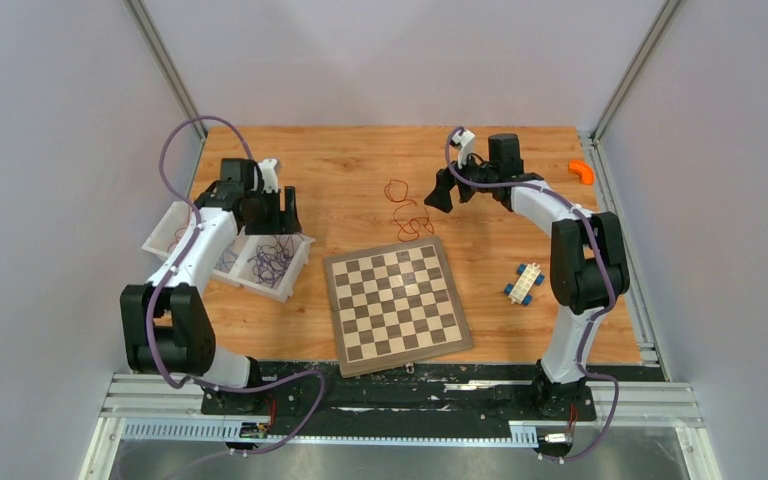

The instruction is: Untangle the cables

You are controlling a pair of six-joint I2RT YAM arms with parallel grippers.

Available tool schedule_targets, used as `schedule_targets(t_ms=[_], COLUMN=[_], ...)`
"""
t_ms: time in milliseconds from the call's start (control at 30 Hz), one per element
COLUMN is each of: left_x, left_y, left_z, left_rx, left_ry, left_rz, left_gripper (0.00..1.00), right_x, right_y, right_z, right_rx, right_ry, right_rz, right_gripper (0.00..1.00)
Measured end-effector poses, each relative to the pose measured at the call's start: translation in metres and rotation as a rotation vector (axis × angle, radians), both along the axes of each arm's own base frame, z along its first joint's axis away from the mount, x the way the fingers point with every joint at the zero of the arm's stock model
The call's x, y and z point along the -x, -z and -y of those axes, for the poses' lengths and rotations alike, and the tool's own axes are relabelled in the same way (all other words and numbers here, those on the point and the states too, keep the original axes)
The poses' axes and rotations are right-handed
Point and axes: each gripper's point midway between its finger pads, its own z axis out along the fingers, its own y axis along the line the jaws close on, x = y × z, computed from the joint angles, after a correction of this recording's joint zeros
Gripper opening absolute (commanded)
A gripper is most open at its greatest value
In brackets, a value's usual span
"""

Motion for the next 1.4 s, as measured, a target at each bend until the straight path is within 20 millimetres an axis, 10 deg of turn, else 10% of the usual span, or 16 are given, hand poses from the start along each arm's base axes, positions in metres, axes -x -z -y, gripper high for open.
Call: schedule_targets(t_ms=[233,533,733,1100,1400], left_x=[-0.006,-0.030,-0.034,-0.033,-0.032], left_y=[-0.058,-0.113,-0.122,-0.128,-0.129], left_z=[0.001,0.002,0.009,0.022,0.024], left_rx=[-0.002,-0.028,-0.012,0.048,0.059], left_ry=[0.032,0.084,0.131,0.179,0.190], left_rz=[0.139,0.350,0.391,0.412,0.412], left_gripper=[1.00,1.00,1.00,1.00,1.00], right_x=[-0.018,-0.015,0.002,0.017,0.035], right_y=[0.003,0.062,0.071,0.029,0.032], right_z=[-0.004,-0.036,-0.044,0.006,-0.028], right_rx=[0.036,0.182,0.243,0.236,0.252], right_ry=[-0.003,-0.138,-0.298,-0.389,-0.528], right_rz=[-0.033,-0.103,-0.031,0.110,0.176], right_gripper=[0.99,1.00,1.00,1.00,1.00])
